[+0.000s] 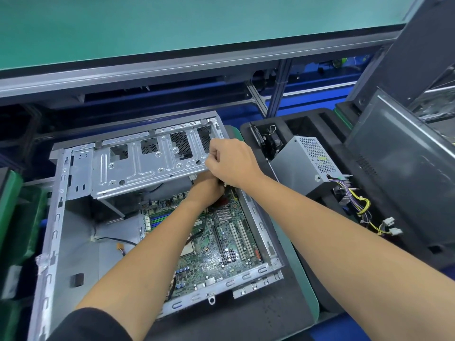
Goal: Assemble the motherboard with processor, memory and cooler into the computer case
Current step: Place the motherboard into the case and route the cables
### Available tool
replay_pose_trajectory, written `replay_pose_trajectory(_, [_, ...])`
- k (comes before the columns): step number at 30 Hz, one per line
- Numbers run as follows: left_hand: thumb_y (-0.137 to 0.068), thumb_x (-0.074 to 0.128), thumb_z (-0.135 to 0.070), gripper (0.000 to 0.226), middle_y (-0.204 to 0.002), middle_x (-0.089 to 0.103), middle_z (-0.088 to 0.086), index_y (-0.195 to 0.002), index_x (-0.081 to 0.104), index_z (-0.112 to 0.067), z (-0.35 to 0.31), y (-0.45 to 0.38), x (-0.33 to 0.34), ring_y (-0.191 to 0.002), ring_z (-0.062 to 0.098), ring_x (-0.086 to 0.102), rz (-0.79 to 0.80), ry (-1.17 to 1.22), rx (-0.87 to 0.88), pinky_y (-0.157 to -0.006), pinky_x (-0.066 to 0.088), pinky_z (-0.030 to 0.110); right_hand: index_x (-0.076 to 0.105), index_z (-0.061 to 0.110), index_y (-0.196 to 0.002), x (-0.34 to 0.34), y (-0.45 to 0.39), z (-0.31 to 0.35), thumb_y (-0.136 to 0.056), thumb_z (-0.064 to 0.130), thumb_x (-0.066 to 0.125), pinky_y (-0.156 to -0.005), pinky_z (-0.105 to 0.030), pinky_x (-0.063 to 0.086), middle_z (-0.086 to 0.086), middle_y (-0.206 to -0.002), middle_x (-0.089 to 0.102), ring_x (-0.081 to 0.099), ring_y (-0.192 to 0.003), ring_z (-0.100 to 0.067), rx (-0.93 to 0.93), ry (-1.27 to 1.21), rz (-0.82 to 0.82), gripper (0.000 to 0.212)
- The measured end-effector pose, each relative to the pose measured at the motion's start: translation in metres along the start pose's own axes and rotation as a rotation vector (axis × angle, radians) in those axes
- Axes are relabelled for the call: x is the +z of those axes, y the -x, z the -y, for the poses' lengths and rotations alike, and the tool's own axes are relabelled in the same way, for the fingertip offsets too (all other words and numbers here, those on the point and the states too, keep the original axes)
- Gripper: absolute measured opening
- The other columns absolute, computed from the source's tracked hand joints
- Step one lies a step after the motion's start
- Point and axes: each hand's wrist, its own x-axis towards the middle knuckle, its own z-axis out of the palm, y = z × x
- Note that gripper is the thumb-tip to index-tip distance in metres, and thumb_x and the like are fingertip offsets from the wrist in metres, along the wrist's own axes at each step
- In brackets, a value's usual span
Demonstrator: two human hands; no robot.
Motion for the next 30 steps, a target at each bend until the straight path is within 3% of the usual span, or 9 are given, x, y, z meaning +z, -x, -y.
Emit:
replay_pose_trajectory(4, [-0.087, 0.051, -0.002, 0.011, -0.079, 0.058, 0.016, -0.089, 0.061, 0.003, 0.002, 0.000, -0.001, -0.076, 0.032, 0.053, 0.047, 0.019, 0.001, -0.062, 0.041, 0.037, 0.058, 0.008, -0.076, 0.000, -0.001, 0.000, -0.082, 0.017, 0.054, -0.055, -0.028, 0.038, -0.001, -0.062, 0.058, 0.055, -0.066, -0.024, 0.002, 0.002, 0.000, 0.011])
replay_pose_trajectory(8, [-0.089, 0.045, 0.001, 0.013, -0.071, 0.045, 0.009, -0.080, 0.052, -0.006, -0.001, 0.003, -0.002, -0.070, 0.027, 0.043, 0.025, -0.056, 0.013, -0.058, 0.029, 0.031, 0.059, 0.009, -0.077, 0.000, -0.001, 0.000, -0.082, 0.018, 0.054, -0.057, -0.029, 0.041, -0.001, -0.064, 0.060, 0.057, -0.066, -0.023, 0.005, -0.003, 0.003, 0.011])
replay_pose_trajectory(14, [-0.092, 0.043, -0.002, 0.014, -0.073, 0.046, 0.009, -0.082, 0.053, -0.006, -0.003, 0.002, -0.003, -0.069, 0.025, 0.041, 0.025, -0.065, 0.014, -0.059, 0.027, 0.031, 0.059, 0.011, -0.076, 0.001, -0.001, 0.000, -0.082, 0.018, 0.055, -0.058, -0.028, 0.042, 0.000, -0.063, 0.059, 0.057, -0.066, -0.023, 0.009, -0.001, 0.005, 0.011])
replay_pose_trajectory(18, [-0.092, 0.045, -0.004, 0.015, -0.067, 0.042, 0.006, -0.078, 0.049, -0.009, -0.008, 0.005, 0.001, -0.059, 0.021, 0.036, 0.089, -0.044, -0.016, -0.047, 0.021, 0.030, 0.059, 0.011, -0.077, 0.000, -0.001, -0.001, -0.083, 0.018, 0.055, -0.057, -0.028, 0.041, 0.000, -0.064, 0.060, 0.057, -0.066, -0.023, 0.011, 0.000, 0.013, 0.010])
replay_pose_trajectory(24, [-0.094, 0.041, -0.003, 0.022, -0.098, 0.064, 0.020, -0.097, 0.062, -0.001, -0.009, 0.002, 0.004, -0.081, 0.032, 0.054, 0.108, -0.087, -0.097, -0.061, 0.032, 0.032, 0.060, 0.010, -0.078, 0.000, -0.001, -0.001, -0.082, 0.019, 0.055, -0.058, -0.029, 0.041, -0.002, -0.067, 0.062, 0.058, -0.068, -0.024, 0.005, 0.011, 0.008, 0.011])
replay_pose_trajectory(26, [-0.095, 0.040, -0.002, 0.021, -0.101, 0.064, 0.020, -0.095, 0.061, -0.003, -0.009, 0.002, 0.004, -0.075, 0.029, 0.049, 0.103, -0.044, -0.132, -0.061, 0.033, 0.033, 0.060, 0.011, -0.078, 0.001, -0.001, -0.001, -0.082, 0.019, 0.055, -0.057, -0.028, 0.040, -0.001, -0.066, 0.062, 0.058, -0.068, -0.023, 0.001, 0.012, 0.009, 0.011])
replay_pose_trajectory(28, [-0.096, 0.041, -0.006, 0.019, -0.100, 0.064, 0.012, -0.100, 0.060, -0.007, -0.004, 0.001, 0.008, -0.065, 0.017, 0.047, 0.128, 0.018, -0.125, -0.058, 0.045, 0.026, 0.060, 0.011, -0.078, 0.001, -0.002, -0.002, -0.082, 0.019, 0.055, -0.056, -0.027, 0.038, 0.000, -0.065, 0.061, 0.057, -0.067, -0.023, -0.003, 0.013, 0.007, 0.010])
replay_pose_trajectory(30, [-0.096, 0.045, -0.010, 0.020, -0.100, 0.063, 0.004, -0.110, 0.058, -0.014, -0.003, 0.003, 0.008, -0.063, 0.003, 0.052, 0.138, 0.046, -0.085, -0.050, 0.044, 0.009, 0.060, 0.011, -0.078, 0.001, -0.002, -0.002, -0.082, 0.019, 0.055, -0.056, -0.027, 0.036, 0.000, -0.065, 0.060, 0.057, -0.066, -0.023, -0.005, 0.018, 0.006, 0.011])
